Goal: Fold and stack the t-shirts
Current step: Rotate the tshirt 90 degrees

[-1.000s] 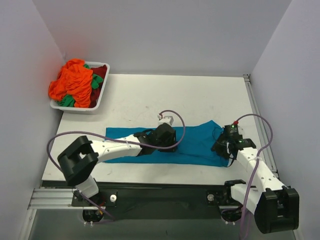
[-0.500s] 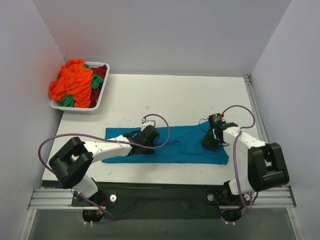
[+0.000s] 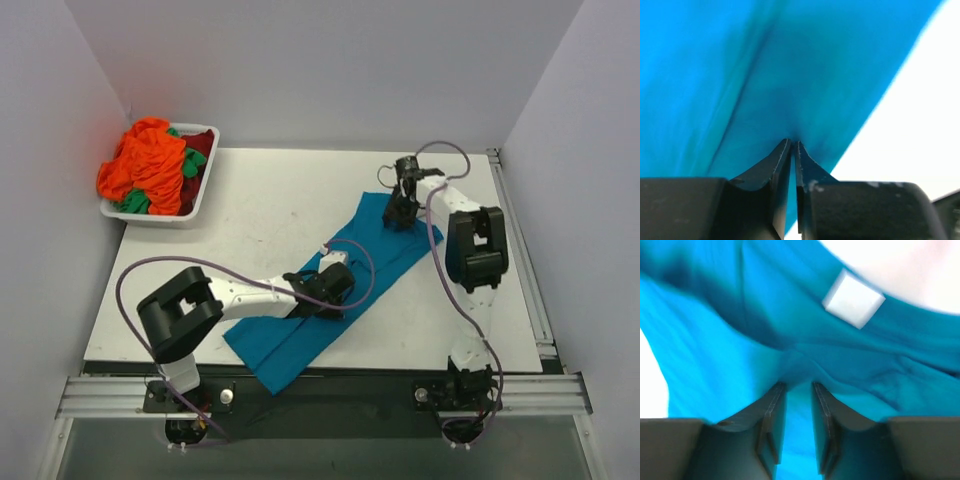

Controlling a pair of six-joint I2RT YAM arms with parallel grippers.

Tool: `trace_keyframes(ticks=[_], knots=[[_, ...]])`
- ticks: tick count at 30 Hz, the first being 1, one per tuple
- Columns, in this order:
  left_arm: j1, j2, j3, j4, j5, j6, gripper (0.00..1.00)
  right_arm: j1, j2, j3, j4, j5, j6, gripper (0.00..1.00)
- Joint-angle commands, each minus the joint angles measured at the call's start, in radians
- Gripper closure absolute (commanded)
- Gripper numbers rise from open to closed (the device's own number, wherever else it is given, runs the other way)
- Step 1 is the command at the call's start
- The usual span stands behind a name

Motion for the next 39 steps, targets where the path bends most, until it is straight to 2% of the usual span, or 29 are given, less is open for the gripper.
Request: trace_keyframes(ticks=[1,2,5,8,10,15,16,18,19,22,26,31,39], knots=[[-0.030,0.110,0.141,0.099,0.142,-0.048,0.80,0.048,0.180,0.268,-0.170,0.015,-0.122,0.67],[-0.030,0.129,0.169,0.111,0.166,-0.043,0.79,0.059,0.217,0.415,-0.187,-0.004,-0.155,0.64],[-0.021,0.152,0.269,0.082,0.190,0.003,0.72,0.085,0.347,0.693,-0.313,-0.015,-0.179,0.59],[-0.001,0.080,0.236,0.054,0.161,0.052,0.60,0.090,0.323,0.731,-0.324,-0.015,-0.197,0.49],[0.017,-0.007,0.184,0.048,0.131,0.081,0.54,0.088,0.257,0.709,-0.321,-0.001,-0.196,0.46],[0.029,-0.181,0.005,-0.005,0.088,0.110,0.52,0.108,0.081,0.522,-0.283,0.026,-0.150,0.46],[0.023,-0.228,-0.019,-0.014,0.080,0.109,0.52,0.116,0.023,0.416,-0.269,0.049,-0.118,0.46],[0.013,-0.270,-0.068,-0.050,0.068,0.109,0.53,0.149,-0.033,0.306,-0.211,0.054,-0.093,0.46],[0.010,-0.306,-0.118,-0.059,0.055,0.107,0.54,0.162,-0.082,0.187,-0.188,0.060,-0.058,0.48],[-0.004,-0.366,-0.203,-0.074,0.067,0.102,0.58,0.203,-0.155,-0.005,-0.080,0.058,-0.027,0.49],[-0.052,-0.394,-0.263,-0.058,0.100,0.104,0.60,0.226,-0.159,-0.107,-0.014,0.062,-0.010,0.49],[-0.078,-0.358,-0.293,-0.015,0.133,0.063,0.61,0.206,-0.053,-0.073,-0.014,0.059,-0.041,0.52],[-0.063,-0.172,-0.154,0.067,0.176,0.030,0.62,0.160,0.145,0.199,-0.094,0.037,-0.127,0.53]])
